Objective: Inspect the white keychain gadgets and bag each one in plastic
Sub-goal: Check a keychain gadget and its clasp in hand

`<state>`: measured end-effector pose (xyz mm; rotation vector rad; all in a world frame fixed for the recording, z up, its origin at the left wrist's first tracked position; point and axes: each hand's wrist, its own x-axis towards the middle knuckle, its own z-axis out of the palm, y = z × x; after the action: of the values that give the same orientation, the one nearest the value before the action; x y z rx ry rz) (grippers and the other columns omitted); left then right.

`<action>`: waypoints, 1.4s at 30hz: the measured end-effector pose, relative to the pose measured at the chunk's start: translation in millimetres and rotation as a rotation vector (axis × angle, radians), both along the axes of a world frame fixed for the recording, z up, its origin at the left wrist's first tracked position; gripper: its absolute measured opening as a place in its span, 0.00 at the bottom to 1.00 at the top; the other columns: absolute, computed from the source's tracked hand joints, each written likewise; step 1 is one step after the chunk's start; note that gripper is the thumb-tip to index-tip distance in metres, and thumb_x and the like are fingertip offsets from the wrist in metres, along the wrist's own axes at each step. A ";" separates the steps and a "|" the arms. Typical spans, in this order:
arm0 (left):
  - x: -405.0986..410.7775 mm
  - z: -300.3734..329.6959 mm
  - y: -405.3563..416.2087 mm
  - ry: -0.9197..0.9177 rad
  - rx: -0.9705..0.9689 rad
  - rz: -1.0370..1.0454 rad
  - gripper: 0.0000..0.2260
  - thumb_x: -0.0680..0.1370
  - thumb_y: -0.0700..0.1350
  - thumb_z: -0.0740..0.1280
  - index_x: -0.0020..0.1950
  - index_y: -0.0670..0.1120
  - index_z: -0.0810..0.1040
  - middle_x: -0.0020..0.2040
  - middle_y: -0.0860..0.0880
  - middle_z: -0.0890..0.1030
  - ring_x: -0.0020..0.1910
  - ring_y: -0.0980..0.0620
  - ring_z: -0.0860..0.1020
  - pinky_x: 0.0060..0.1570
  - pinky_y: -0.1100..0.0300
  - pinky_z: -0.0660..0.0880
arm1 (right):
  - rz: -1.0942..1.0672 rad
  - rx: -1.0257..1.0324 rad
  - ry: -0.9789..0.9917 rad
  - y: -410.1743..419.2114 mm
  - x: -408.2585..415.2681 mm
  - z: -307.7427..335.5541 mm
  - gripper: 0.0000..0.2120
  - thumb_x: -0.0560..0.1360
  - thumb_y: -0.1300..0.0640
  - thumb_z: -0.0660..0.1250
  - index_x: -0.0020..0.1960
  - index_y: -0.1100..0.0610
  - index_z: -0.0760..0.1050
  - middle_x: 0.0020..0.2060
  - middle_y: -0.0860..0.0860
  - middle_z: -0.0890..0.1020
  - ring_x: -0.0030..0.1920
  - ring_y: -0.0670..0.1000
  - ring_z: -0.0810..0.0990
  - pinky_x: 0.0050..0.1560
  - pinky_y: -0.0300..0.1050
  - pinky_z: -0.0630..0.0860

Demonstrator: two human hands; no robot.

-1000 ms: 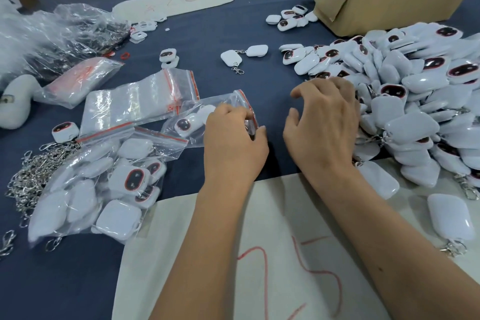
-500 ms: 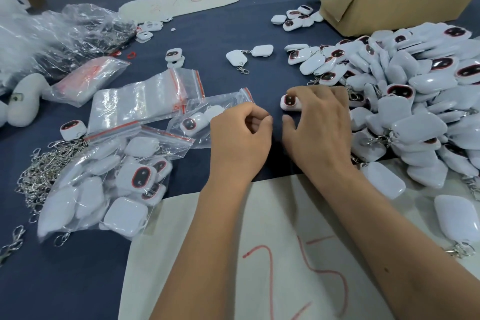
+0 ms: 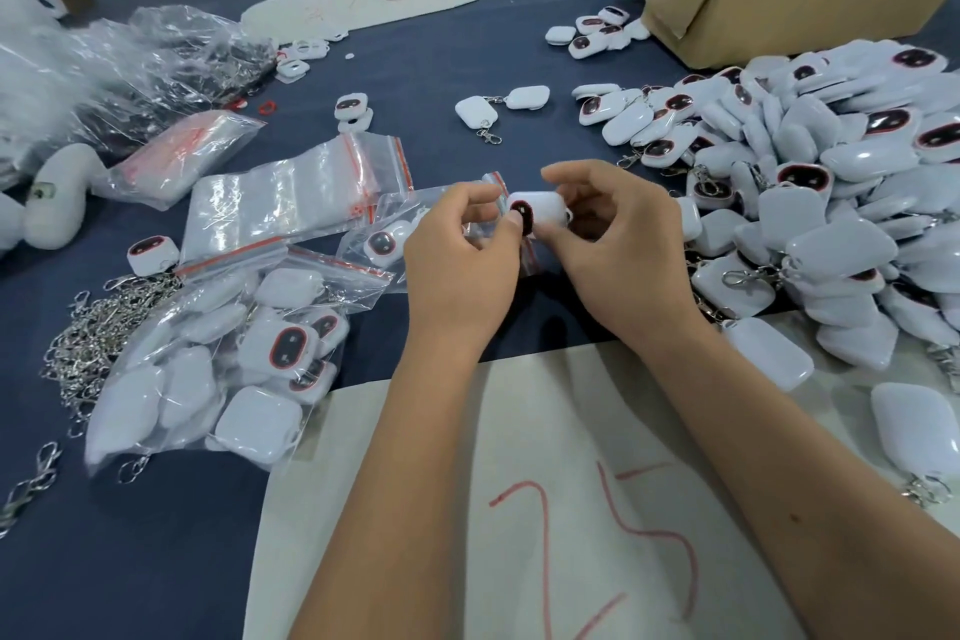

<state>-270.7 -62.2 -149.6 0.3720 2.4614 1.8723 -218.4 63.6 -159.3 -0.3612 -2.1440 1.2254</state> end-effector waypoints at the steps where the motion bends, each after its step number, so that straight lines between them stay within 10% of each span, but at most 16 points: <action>1: -0.6 -0.2 0.3 -0.019 0.012 -0.010 0.09 0.78 0.47 0.72 0.57 0.48 0.82 0.50 0.50 0.85 0.47 0.44 0.85 0.56 0.43 0.81 | -0.008 -0.062 0.018 -0.3 -0.8 -0.3 0.17 0.74 0.63 0.77 0.62 0.55 0.83 0.46 0.49 0.84 0.45 0.47 0.84 0.50 0.38 0.80; 8: 1.6 0.8 1.0 -0.127 0.186 -0.009 0.04 0.78 0.36 0.74 0.51 0.42 0.85 0.44 0.43 0.87 0.44 0.41 0.87 0.50 0.43 0.84 | 0.134 -0.484 -0.001 -3.0 0.4 2.8 0.07 0.76 0.66 0.72 0.52 0.57 0.85 0.41 0.53 0.87 0.39 0.48 0.86 0.41 0.41 0.81; 14: -4.2 2.7 -2.7 -0.295 0.327 0.039 0.06 0.77 0.36 0.72 0.52 0.43 0.87 0.39 0.49 0.85 0.35 0.57 0.81 0.41 0.62 0.79 | 0.215 -0.380 -0.060 -4.2 0.5 1.5 0.10 0.77 0.63 0.73 0.56 0.52 0.83 0.34 0.54 0.82 0.35 0.48 0.81 0.42 0.49 0.83; 42: -2.5 3.8 -2.6 -0.268 0.152 -0.052 0.05 0.79 0.34 0.69 0.52 0.40 0.84 0.46 0.41 0.87 0.50 0.40 0.86 0.58 0.42 0.82 | 0.253 -0.318 -0.028 -2.1 -0.7 -0.6 0.10 0.78 0.68 0.69 0.53 0.58 0.87 0.36 0.44 0.86 0.35 0.39 0.82 0.39 0.31 0.76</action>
<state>-273.2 -64.8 -145.8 0.1725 2.1276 1.9489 -219.1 61.4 -159.9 -0.2451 -2.0636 1.7228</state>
